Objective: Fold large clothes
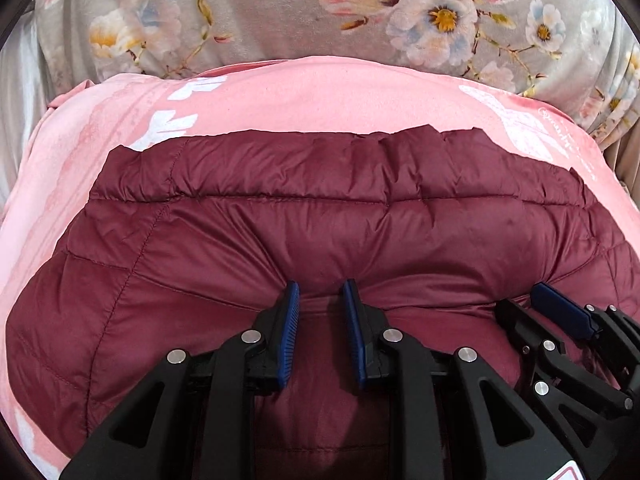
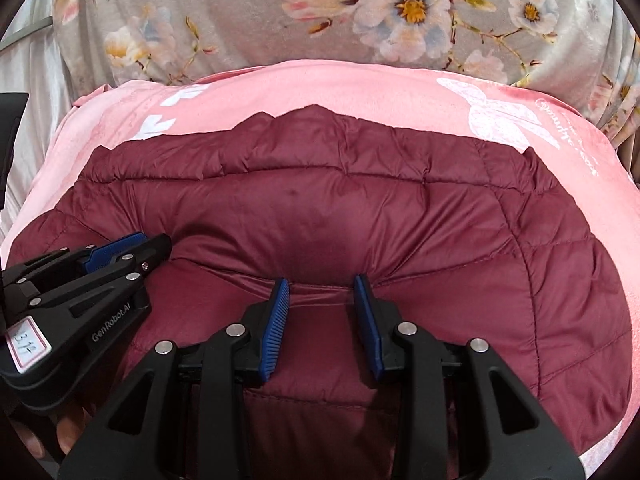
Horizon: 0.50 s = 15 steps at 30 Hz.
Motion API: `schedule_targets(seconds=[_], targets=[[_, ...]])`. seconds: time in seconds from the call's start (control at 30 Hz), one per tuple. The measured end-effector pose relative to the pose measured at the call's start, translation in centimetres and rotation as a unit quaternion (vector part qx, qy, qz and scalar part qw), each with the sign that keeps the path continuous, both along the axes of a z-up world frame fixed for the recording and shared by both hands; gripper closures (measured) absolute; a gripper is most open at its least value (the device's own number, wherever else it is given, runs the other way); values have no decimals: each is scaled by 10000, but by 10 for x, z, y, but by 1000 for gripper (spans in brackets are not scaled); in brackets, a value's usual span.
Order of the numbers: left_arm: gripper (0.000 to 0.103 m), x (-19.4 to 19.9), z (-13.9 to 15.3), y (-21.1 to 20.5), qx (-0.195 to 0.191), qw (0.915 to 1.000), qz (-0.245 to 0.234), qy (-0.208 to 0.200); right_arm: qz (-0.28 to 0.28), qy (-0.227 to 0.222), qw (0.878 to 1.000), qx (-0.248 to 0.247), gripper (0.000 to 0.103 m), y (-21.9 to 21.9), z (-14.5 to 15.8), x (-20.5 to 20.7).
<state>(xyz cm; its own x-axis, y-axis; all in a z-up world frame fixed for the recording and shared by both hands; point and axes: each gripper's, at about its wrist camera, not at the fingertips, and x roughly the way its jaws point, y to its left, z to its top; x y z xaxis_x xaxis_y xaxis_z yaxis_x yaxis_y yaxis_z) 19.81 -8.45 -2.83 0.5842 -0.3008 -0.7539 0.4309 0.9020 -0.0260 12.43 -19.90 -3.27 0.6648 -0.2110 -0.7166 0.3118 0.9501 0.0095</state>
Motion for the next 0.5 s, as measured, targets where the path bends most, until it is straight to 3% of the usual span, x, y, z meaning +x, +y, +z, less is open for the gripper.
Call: schedule_targets(seconds=[0.37, 0.5], targets=[[81, -4, -1, -8, 215, 9997, 32, -143, 3, 42, 10000, 26, 70, -1, -1, 3], [80, -4, 1, -5, 128, 9998, 49, -127, 4, 21, 10000, 73, 70, -2, 0, 3]])
